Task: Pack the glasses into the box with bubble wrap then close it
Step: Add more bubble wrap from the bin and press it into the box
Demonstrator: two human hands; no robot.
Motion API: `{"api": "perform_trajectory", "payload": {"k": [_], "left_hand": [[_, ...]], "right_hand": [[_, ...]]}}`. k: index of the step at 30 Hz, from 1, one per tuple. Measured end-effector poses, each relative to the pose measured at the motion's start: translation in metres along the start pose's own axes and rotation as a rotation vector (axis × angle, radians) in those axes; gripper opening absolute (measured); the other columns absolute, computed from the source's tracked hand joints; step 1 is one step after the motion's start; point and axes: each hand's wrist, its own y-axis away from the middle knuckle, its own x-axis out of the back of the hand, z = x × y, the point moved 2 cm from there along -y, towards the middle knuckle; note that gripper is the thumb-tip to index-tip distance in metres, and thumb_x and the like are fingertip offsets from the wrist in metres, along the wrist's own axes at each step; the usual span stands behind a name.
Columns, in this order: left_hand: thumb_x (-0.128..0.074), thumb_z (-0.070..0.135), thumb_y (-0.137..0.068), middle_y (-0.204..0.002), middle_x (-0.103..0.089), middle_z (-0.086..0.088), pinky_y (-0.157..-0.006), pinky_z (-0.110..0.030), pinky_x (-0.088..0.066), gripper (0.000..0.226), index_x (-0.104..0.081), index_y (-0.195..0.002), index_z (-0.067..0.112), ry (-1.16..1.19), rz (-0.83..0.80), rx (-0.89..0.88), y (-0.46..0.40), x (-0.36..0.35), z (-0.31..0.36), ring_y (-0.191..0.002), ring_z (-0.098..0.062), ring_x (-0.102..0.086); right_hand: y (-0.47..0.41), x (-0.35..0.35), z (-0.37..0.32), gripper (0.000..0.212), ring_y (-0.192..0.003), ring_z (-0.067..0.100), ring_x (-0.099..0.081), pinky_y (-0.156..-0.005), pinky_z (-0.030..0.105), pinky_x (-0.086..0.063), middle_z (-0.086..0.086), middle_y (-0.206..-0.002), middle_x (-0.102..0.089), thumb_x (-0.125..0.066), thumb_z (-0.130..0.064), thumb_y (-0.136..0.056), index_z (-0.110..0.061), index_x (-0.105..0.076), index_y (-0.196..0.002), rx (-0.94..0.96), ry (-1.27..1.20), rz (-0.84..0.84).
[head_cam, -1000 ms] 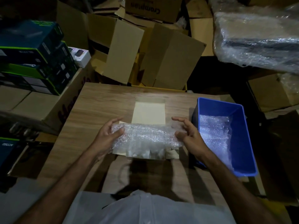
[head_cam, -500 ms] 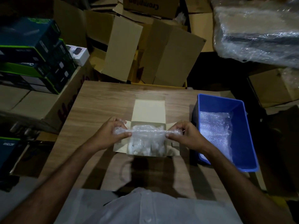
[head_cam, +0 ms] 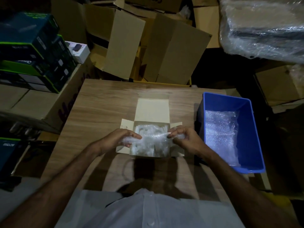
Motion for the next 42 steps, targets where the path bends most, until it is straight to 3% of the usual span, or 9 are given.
{"api": "perform_trajectory", "payload": {"k": [4, 8, 13, 18, 21, 25, 30, 35, 42], "left_hand": [[-0.053, 0.012, -0.102, -0.108, -0.074, 0.008, -0.095, -0.034, -0.052, 0.026, -0.077, -0.104, 0.023, -0.244, 0.127, -0.065, -0.011, 0.004, -0.014, -0.104, -0.004, -0.067], [-0.079, 0.013, -0.083, -0.089, -0.068, 0.005, -0.074, -0.034, -0.055, 0.042, -0.059, -0.112, 0.035, -0.483, 0.133, -0.116, -0.017, -0.001, -0.027, -0.080, -0.011, -0.065], [-0.068, 0.010, -0.081, -0.095, -0.061, 0.011, -0.077, -0.038, -0.052, 0.021, -0.066, -0.087, 0.030, -0.928, 0.181, -0.277, -0.024, -0.016, -0.025, -0.092, -0.012, -0.055], [-0.070, 0.013, -0.075, -0.095, -0.054, 0.007, -0.069, -0.036, -0.051, 0.020, -0.065, -0.088, 0.027, -1.127, 0.062, -0.203, -0.030, -0.032, -0.034, -0.088, -0.014, -0.052], [-0.058, 0.028, -0.079, -0.097, -0.056, -0.002, -0.072, -0.042, -0.052, 0.019, -0.064, -0.092, 0.016, -1.186, -0.039, -0.157, -0.033, -0.040, -0.029, -0.087, -0.024, -0.058], [-0.058, 0.006, -0.094, -0.107, -0.059, -0.008, -0.078, -0.041, -0.057, 0.014, -0.069, -0.103, 0.005, -1.502, -0.171, -0.116, -0.043, -0.054, -0.020, -0.097, -0.027, -0.063], [-0.049, 0.004, -0.100, -0.116, -0.066, -0.012, -0.086, -0.041, -0.058, 0.023, -0.066, -0.115, 0.002, -1.583, -0.306, -0.009, -0.050, -0.066, -0.024, -0.105, -0.030, -0.069], [-0.046, 0.004, -0.101, -0.114, -0.066, -0.013, -0.077, -0.039, -0.055, 0.022, -0.065, -0.112, 0.003, -1.585, -0.316, 0.030, -0.056, -0.069, -0.022, -0.102, -0.031, -0.069], [-0.053, 0.006, -0.096, -0.109, -0.064, -0.011, -0.070, -0.033, -0.045, 0.019, -0.065, -0.110, 0.008, -1.466, -0.324, 0.021, -0.057, -0.065, -0.021, -0.100, -0.031, -0.067]], "right_hand": [[-0.001, -0.002, 0.003, 0.012, -0.089, 0.010, -0.071, -0.083, 0.036, -0.057, -0.006, -0.093, -0.075, -0.068, -0.024, -0.094, -0.026, -0.078, -0.088, 0.045, 0.121, -0.042], [-0.004, -0.011, 0.009, 0.031, -0.072, 0.016, -0.062, -0.068, 0.038, -0.055, -0.003, -0.083, -0.066, -0.059, -0.024, -0.089, -0.041, -0.055, -0.115, 0.137, 0.464, -0.115], [-0.005, -0.024, 0.005, 0.017, -0.100, 0.022, -0.063, -0.080, 0.033, -0.049, -0.002, -0.108, -0.067, -0.068, -0.022, -0.087, -0.031, -0.072, -0.100, 0.199, 0.863, -0.180], [-0.008, -0.043, 0.010, 0.014, -0.096, 0.021, -0.066, -0.067, 0.032, -0.048, -0.002, -0.118, -0.057, -0.065, -0.017, -0.092, -0.024, -0.067, -0.104, 0.178, 1.017, -0.259], [-0.010, -0.054, 0.015, 0.017, -0.093, 0.020, -0.069, -0.075, 0.035, -0.059, 0.001, -0.120, -0.058, -0.063, -0.014, -0.094, -0.021, -0.070, -0.108, 0.184, 1.048, -0.311], [-0.021, -0.053, 0.018, 0.015, -0.089, 0.016, -0.069, -0.074, 0.024, -0.051, 0.005, -0.102, -0.072, -0.064, -0.012, -0.091, -0.011, -0.077, -0.100, 0.137, 1.008, -0.476], [-0.037, -0.053, 0.013, 0.034, -0.112, 0.020, -0.070, -0.097, 0.026, -0.051, 0.006, -0.122, -0.073, -0.066, 0.003, -0.088, -0.013, -0.076, -0.116, 0.118, 1.007, -0.549], [-0.039, -0.074, 0.015, 0.013, -0.096, 0.027, -0.073, -0.081, 0.040, -0.060, 0.013, -0.103, -0.074, -0.070, -0.008, -0.090, -0.007, -0.073, -0.102, 0.123, 1.115, -0.427], [-0.037, -0.082, 0.019, 0.021, -0.107, 0.026, -0.068, -0.092, 0.036, -0.057, 0.014, -0.120, -0.066, -0.063, -0.009, -0.096, -0.004, -0.067, -0.115, 0.119, 1.144, -0.533]]}}
